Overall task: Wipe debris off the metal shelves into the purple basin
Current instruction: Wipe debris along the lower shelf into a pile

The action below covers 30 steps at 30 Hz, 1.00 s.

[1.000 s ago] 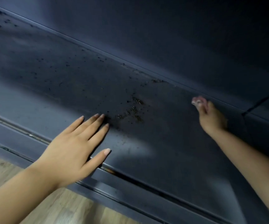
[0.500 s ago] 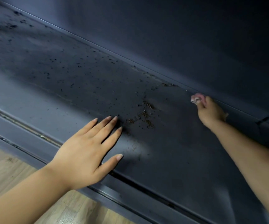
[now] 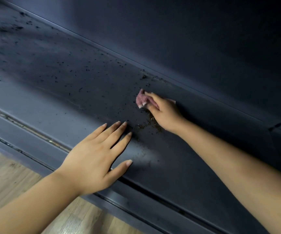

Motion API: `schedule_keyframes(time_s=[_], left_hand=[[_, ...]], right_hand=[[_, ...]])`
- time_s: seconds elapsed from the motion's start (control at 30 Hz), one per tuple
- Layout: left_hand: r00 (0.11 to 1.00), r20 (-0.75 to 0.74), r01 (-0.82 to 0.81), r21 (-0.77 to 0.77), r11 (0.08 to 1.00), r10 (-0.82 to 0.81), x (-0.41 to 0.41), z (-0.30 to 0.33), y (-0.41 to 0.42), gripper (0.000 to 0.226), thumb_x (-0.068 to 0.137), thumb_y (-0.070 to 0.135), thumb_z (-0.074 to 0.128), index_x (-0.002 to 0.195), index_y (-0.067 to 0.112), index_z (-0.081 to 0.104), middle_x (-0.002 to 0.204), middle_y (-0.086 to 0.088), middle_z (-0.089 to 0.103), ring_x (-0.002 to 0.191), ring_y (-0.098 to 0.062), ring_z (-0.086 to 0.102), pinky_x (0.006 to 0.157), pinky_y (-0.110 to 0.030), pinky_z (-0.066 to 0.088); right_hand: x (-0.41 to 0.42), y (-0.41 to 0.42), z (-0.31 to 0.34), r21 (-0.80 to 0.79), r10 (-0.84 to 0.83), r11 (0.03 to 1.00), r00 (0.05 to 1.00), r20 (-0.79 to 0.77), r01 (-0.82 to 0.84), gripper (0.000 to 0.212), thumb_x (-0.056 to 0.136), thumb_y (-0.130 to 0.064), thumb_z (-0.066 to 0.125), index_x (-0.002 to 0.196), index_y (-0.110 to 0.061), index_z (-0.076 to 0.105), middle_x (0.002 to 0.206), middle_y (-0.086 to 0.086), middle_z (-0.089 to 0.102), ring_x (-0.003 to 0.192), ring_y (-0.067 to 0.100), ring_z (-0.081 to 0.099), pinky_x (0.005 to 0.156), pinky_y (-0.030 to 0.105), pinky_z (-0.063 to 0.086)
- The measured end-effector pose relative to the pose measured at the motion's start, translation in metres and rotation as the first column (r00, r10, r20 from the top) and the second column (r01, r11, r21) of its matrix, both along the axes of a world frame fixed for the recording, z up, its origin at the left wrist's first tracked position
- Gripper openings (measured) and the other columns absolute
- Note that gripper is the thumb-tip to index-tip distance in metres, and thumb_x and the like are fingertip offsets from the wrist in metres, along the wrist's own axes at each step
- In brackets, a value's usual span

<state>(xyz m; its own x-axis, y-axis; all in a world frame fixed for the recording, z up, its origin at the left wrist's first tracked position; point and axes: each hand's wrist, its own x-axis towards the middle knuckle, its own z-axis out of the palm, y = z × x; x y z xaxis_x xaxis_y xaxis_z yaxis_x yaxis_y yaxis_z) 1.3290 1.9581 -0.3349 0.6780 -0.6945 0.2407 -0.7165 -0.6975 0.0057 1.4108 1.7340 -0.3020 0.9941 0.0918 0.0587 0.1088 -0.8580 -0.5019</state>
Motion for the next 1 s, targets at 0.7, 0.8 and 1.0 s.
schedule_keyframes(time_s=[0.7,0.8,1.0], left_hand=[[1.000,-0.004,0.021,-0.107,0.994,-0.021,0.002,-0.005,0.002,0.064,0.099,0.050,0.023,0.134,0.007,0.055,0.142,-0.015,0.049,0.132,-0.029,0.046,0.108,-0.038,0.027],[1.000,-0.011,0.022,-0.101,0.995,-0.023,0.002,-0.004,0.002,0.065,0.098,0.050,0.023,0.134,0.005,0.054,0.142,-0.015,0.048,0.132,-0.029,0.046,0.108,-0.039,0.027],[1.000,-0.016,0.004,-0.114,0.994,-0.005,0.002,-0.002,0.003,0.070,0.098,0.050,0.023,0.135,-0.004,0.049,0.142,-0.021,0.045,0.131,-0.031,0.046,0.110,-0.037,0.025]], right_hand=[[0.076,-0.016,0.008,0.173,-0.342,0.919,0.935,-0.091,0.354,0.041,0.100,-0.045,0.033,0.133,-0.025,0.046,0.115,0.004,0.058,0.078,0.018,0.056,0.065,0.028,0.047],[0.067,0.005,0.010,0.207,-0.192,0.954,0.972,-0.136,0.217,0.040,0.101,-0.040,0.034,0.136,-0.024,0.044,0.115,-0.001,0.054,0.095,0.016,0.053,0.067,0.026,0.043],[0.000,0.025,0.002,0.180,0.001,0.984,0.998,-0.056,0.009,0.039,0.098,-0.025,0.047,0.135,-0.010,0.048,0.131,0.003,0.054,0.126,0.015,0.046,0.097,0.019,0.035]])
